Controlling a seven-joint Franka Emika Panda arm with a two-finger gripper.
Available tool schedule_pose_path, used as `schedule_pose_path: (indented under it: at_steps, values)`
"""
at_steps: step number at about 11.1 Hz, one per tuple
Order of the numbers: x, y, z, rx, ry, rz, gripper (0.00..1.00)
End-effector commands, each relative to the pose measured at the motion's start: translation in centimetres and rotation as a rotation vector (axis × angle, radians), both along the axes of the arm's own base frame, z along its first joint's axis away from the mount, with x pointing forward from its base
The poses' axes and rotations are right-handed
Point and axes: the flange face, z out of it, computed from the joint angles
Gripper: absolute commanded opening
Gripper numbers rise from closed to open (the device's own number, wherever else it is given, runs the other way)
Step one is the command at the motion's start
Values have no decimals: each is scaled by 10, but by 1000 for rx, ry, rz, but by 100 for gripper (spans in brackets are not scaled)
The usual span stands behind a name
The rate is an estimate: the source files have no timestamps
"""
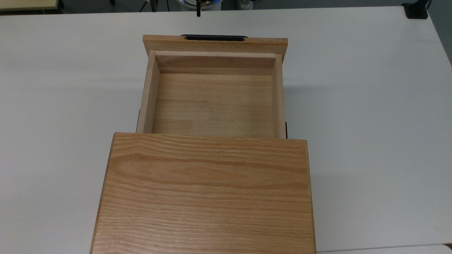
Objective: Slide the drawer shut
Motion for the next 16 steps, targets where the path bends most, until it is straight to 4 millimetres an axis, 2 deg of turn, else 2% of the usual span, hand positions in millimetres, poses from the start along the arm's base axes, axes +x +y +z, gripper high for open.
schedule_pose_path:
  at_steps: [1, 12, 14, 16]
  values:
    - [-1, 2, 5, 8, -9, -6, 100]
    - [-1, 2, 5, 8, -9, -8, 100]
    - [-3, -4, 8, 8, -8, 2, 100]
    - [-6, -6, 3, 0, 26, 167, 100]
